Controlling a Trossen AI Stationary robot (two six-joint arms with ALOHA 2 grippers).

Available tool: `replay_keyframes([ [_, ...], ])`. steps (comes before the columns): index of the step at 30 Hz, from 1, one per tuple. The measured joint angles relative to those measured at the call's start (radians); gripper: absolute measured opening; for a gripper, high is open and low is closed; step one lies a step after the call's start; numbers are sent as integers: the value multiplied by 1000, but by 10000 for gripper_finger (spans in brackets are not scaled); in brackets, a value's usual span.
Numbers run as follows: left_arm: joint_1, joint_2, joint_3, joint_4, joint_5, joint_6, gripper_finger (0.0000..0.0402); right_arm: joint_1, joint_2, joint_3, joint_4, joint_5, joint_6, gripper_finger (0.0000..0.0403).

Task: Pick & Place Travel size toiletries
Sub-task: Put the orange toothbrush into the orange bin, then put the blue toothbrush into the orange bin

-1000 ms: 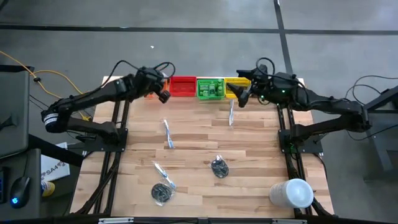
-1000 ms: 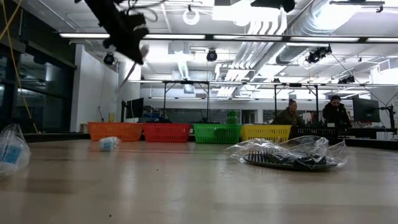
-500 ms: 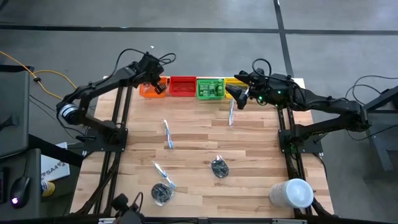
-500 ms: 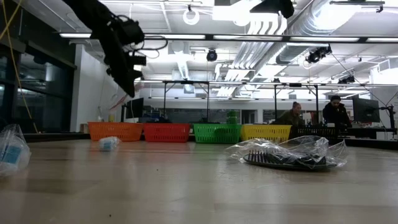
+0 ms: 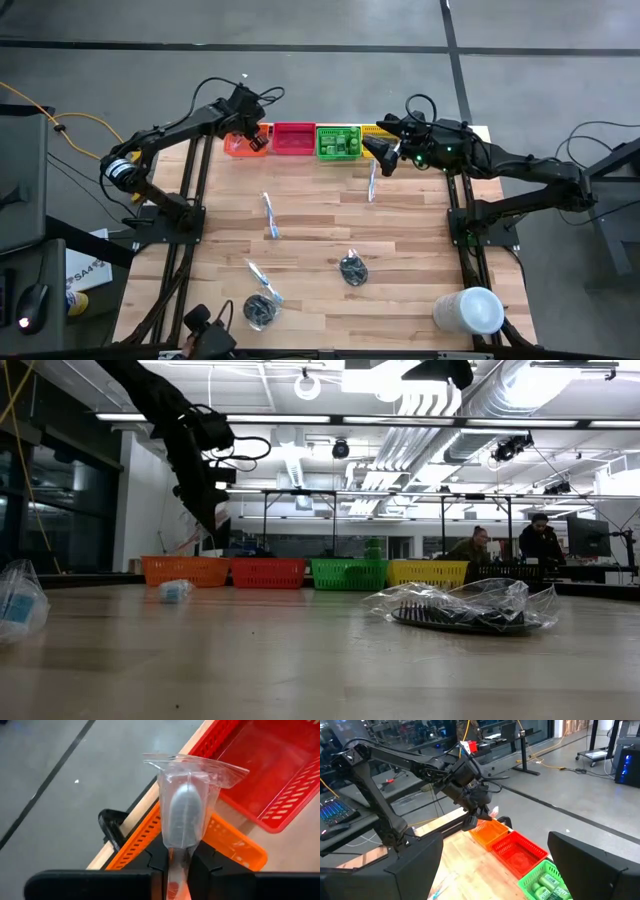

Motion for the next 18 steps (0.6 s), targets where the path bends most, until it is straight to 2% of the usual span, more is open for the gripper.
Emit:
replay_keyframes([
  [9,1,0,0,-94,-27,-28,106,0,0,0,0,1,0,354],
  [18,1,-5,3,-142,-68,-112,113,0,0,0,-2,-2,7,354],
])
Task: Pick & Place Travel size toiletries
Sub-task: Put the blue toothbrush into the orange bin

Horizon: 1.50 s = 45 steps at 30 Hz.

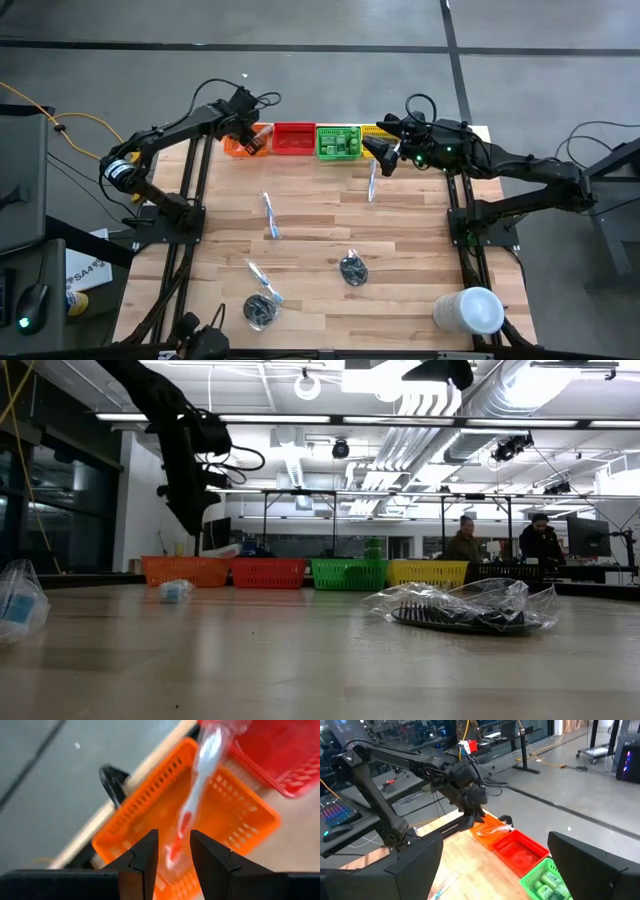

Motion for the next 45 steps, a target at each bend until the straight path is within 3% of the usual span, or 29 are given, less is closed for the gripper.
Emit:
replay_keyframes([
  [7,0,-105,30,-166,154,-181,113,0,0,0,-63,-2,79,354],
  [12,-4,-162,30,-345,487,-470,113,0,0,0,-149,-2,127,354],
  [14,-31,-169,30,-395,558,-536,113,0,0,0,-166,-3,128,354],
  [20,-216,-168,30,-435,470,-691,113,0,0,0,-167,-4,118,354],
  [28,-498,-156,30,-415,291,-1045,113,0,0,0,-168,-7,111,354],
  [32,-619,-120,30,-403,195,-1219,113,0,0,0,-168,-59,75,354],
  [40,-713,2,30,-374,182,-1399,114,0,0,0,-168,-137,-8,354],
  [45,-750,92,30,-330,226,-1458,114,0,0,0,-168,-146,-41,354],
])
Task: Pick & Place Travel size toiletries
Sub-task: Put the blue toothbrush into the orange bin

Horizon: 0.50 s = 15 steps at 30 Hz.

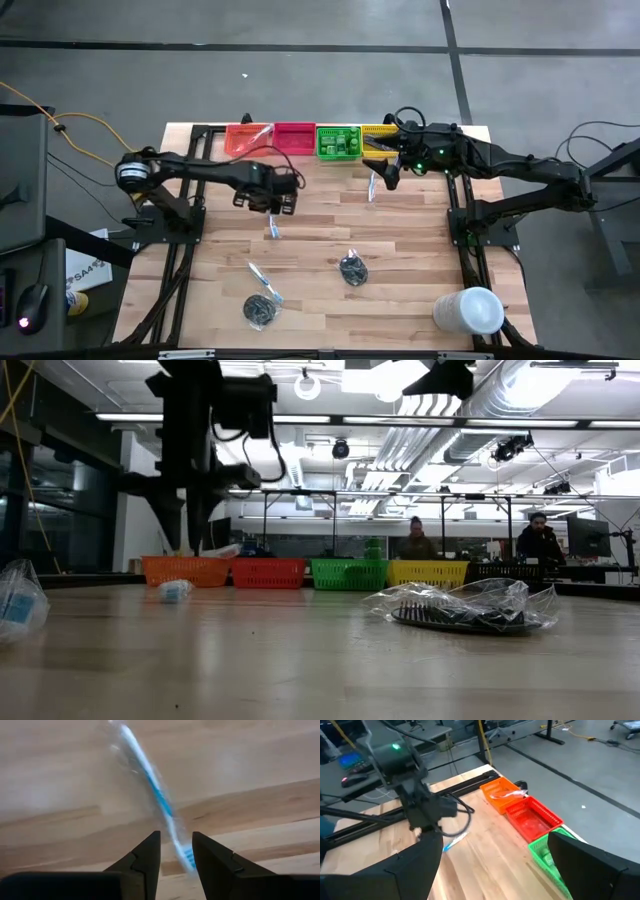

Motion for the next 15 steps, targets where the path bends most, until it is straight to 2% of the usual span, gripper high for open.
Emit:
replay_keyframes([
  [8,-3,89,0,14,12,-84,114,0,0,0,-2,-67,-23,354],
  [15,-10,134,0,60,53,-94,114,0,0,0,-2,-70,-26,354],
])
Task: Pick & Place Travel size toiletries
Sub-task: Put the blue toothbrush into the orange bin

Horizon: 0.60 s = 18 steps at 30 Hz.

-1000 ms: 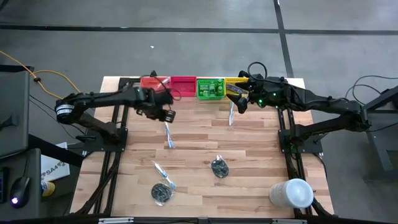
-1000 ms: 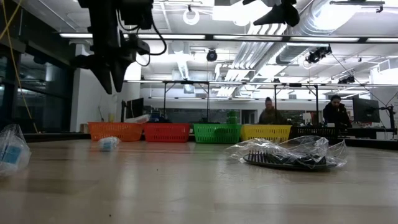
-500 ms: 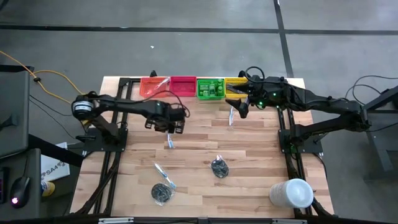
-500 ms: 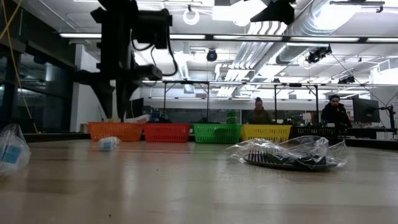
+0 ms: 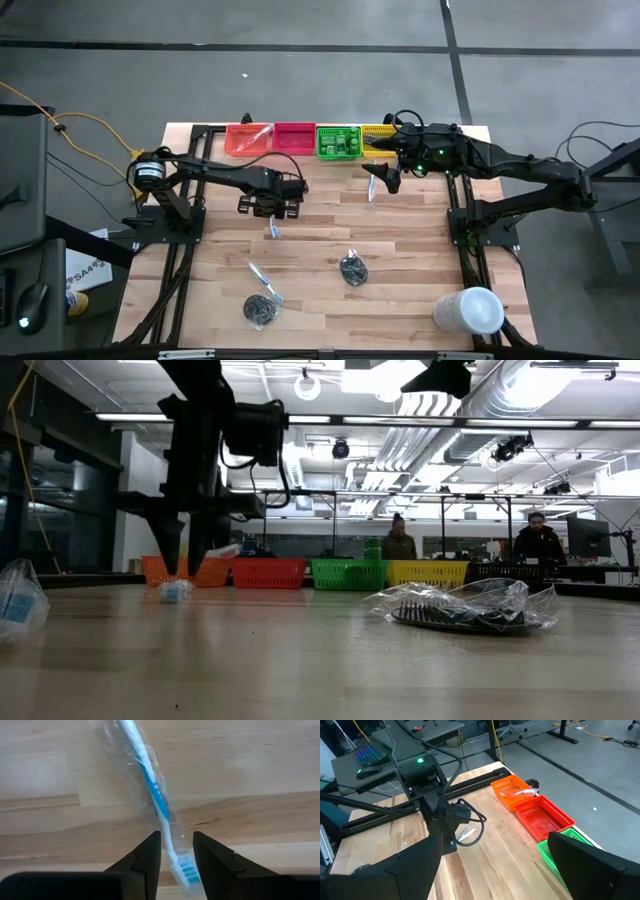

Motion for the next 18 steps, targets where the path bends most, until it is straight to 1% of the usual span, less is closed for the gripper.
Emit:
replay_keyframes([
  [8,0,27,2,17,-7,-26,113,0,0,0,-3,-22,-1,354],
  [11,0,48,-1,5,-32,-33,113,0,0,0,-6,-23,-1,354],
  [16,0,52,-23,48,-21,-43,113,0,0,0,-14,-23,-22,354],
  [18,0,52,-39,39,-5,-49,113,0,0,0,-17,-23,-23,354],
])
